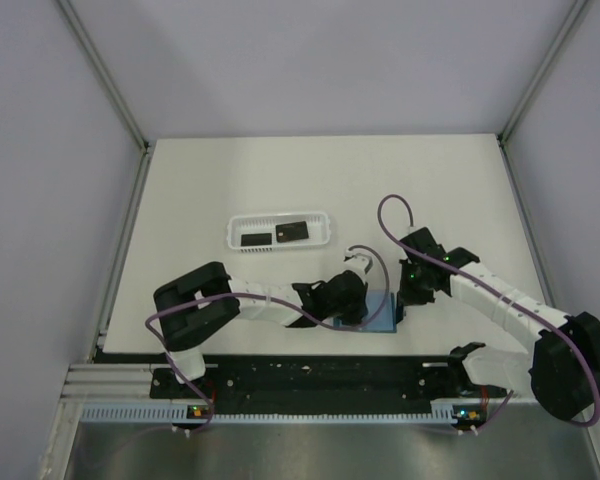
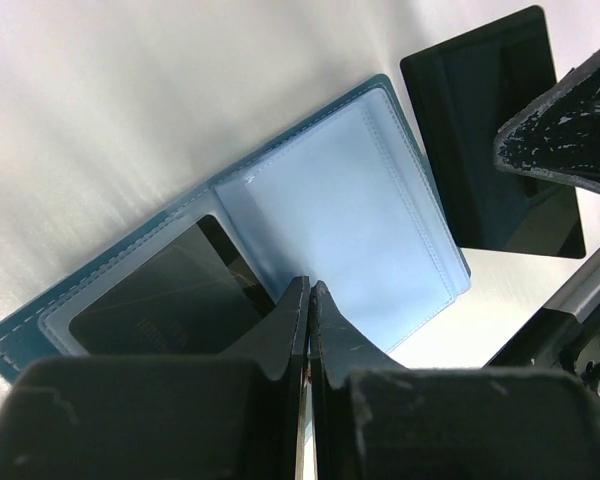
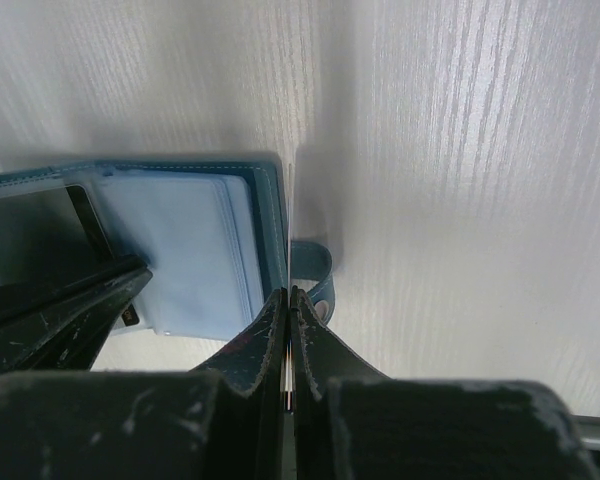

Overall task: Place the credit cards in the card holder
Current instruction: Insert the credit card into the card holder.

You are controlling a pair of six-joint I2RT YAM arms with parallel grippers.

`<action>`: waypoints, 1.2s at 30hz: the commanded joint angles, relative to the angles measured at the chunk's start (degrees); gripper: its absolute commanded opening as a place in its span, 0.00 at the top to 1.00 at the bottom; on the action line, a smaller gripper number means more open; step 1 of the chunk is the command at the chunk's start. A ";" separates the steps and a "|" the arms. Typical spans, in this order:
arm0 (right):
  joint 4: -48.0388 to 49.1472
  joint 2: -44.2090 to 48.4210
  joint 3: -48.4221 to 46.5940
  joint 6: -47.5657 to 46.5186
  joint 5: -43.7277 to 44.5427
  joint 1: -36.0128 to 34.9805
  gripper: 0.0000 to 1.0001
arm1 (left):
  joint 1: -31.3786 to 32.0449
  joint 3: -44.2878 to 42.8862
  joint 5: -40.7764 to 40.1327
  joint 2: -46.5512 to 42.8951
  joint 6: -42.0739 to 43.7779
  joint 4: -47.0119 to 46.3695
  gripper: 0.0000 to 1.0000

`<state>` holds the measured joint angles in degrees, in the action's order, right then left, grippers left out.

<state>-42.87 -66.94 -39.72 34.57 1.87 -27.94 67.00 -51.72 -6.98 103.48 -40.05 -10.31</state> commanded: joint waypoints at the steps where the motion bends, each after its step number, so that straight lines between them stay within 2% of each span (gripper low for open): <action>1: 0.42 -0.39 0.17 0.15 1.38 0.70 1.00 | -0.65 3.65 -2.07 -0.12 -0.38 7.14 1.00; 11: 0.33 -0.48 0.26 0.15 1.47 0.61 1.00 | -0.47 -2.15 1.52 -6.01 3.75 3.81 1.00; 17: 0.33 -0.65 0.17 0.06 1.56 0.70 1.00 | 0.15 -6.81 4.43 -1.89 4.72 2.57 1.00; 29: 0.33 -1.18 0.09 -0.02 1.47 0.70 1.00 | 0.41 -6.64 8.65 4.18 3.75 -0.77 1.00; 36: 0.25 -1.88 0.09 0.06 1.91 0.70 1.00 | 0.41 -6.20 7.51 4.54 3.58 3.88 1.00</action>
<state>-42.83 -68.01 -39.72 34.57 2.81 -27.94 67.22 -57.78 0.64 107.31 -36.53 -9.19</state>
